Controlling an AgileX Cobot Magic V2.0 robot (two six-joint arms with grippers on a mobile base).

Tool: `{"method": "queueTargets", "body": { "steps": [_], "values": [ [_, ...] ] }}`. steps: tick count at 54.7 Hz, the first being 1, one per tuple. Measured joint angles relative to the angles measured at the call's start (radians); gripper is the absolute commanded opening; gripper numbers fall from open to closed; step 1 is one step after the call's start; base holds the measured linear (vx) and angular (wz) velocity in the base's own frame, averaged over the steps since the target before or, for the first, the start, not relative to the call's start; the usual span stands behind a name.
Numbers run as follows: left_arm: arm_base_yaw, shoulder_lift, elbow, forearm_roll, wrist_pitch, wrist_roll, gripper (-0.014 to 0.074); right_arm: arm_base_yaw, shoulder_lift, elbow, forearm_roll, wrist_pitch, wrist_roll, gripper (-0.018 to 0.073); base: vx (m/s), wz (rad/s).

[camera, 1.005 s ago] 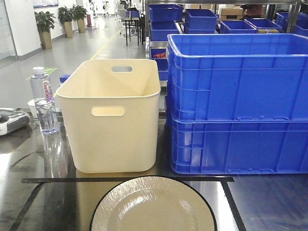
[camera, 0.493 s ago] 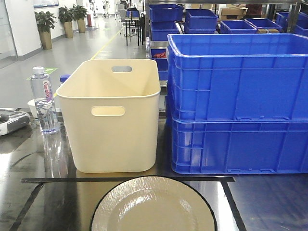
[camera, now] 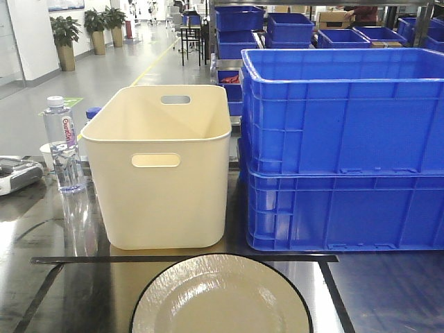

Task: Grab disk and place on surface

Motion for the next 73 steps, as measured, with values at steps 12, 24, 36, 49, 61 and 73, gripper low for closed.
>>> {"method": "queueTargets", "body": {
  "steps": [12, 24, 36, 49, 61, 73],
  "values": [
    [0.000, 0.000, 0.000, 0.000, 0.000, 0.000, -0.0004, 0.000, -0.121, 0.216, -0.001, -0.010, 0.000, -0.0006, 0.00, 0.00],
    [0.000, 0.000, 0.000, 0.000, 0.000, 0.000, -0.0004, -0.054, -0.291, 0.359, -0.001, 0.027, 0.001, -0.0006, 0.00, 0.00],
    [0.000, 0.000, 0.000, 0.000, 0.000, 0.000, -0.0004, -0.190, -0.305, 0.359, -0.002, 0.024, 0.003, -0.0006, 0.00, 0.00],
    [0.000, 0.000, 0.000, 0.000, 0.000, 0.000, -0.0004, -0.194, -0.305, 0.359, -0.004, 0.024, 0.004, -0.0006, 0.00, 0.00],
    [0.000, 0.000, 0.000, 0.000, 0.000, 0.000, -0.0004, -0.195, -0.305, 0.359, -0.004, 0.024, 0.004, -0.0006, 0.00, 0.00],
    [0.000, 0.000, 0.000, 0.000, 0.000, 0.000, -0.0004, -0.195, -0.305, 0.359, -0.004, 0.024, 0.004, -0.0006, 0.00, 0.00]
  ]
}}
